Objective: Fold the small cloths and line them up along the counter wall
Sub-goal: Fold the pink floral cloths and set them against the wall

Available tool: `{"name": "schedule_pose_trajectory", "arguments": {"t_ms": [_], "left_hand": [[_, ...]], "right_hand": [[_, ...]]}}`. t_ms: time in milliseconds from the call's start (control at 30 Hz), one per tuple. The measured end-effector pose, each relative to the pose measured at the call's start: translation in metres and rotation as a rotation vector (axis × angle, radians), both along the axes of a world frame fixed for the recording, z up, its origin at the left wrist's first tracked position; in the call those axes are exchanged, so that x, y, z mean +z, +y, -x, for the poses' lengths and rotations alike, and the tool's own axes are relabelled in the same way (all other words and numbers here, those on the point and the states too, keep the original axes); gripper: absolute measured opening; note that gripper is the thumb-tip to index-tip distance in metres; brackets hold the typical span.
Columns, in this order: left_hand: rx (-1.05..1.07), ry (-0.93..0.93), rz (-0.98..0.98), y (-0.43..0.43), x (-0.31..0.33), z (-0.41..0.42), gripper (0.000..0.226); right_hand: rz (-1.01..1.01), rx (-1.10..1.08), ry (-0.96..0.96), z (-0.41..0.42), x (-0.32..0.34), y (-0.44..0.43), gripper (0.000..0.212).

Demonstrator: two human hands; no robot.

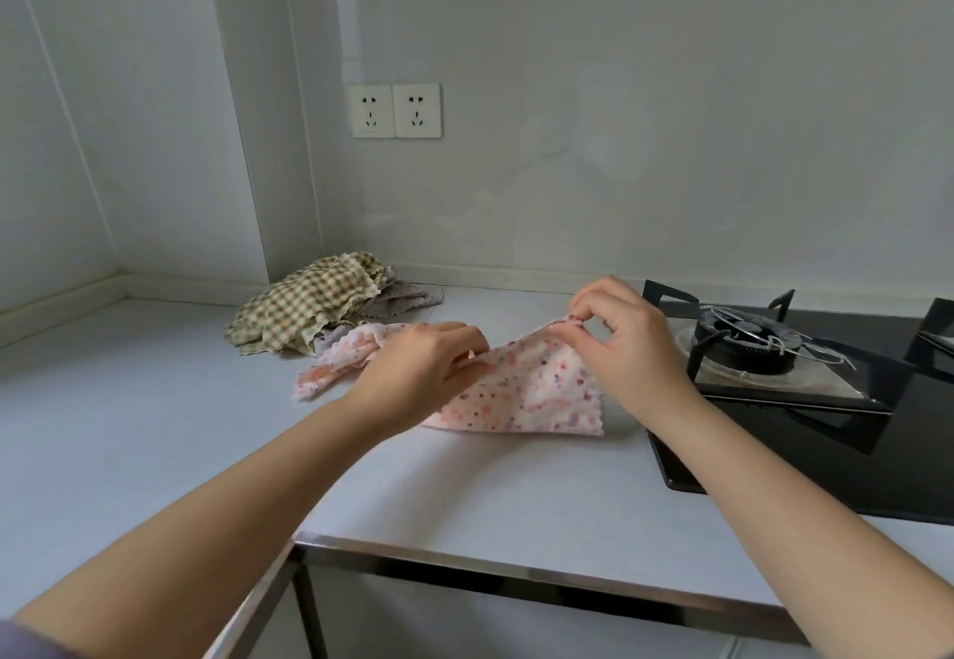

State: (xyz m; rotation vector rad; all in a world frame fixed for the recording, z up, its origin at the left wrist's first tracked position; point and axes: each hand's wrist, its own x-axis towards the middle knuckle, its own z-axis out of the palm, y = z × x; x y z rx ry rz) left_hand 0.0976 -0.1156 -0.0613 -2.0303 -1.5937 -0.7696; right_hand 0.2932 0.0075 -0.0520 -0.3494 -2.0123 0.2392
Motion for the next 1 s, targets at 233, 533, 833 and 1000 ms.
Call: {"name": "schedule_pose_trajectory", "arguments": {"t_ms": [233,533,833,1000], "left_hand": [[0.139,-0.213,0.321,-0.026,0.047,0.023,0.033],[-0.119,-1.125,0.314,-0.027,0.087,0.032,0.006],[0.126,-0.993,-0.067,0.018,0.140,0.031,0.021],[0.124,-0.946,0.029,-0.012,0.115,0.015,0.013]], "right_hand": [[0.315,-0.082,0.157,-0.031,0.054,-0.004,0.017],[0.647,-0.025,0.046,-0.028,0.087,0.034,0.022],[0.599,-0.138,0.158,-0.018,0.129,0.047,0.027],[0.538,-0.064,0.034,-0.044,0.103,0.009,0.022]]}}
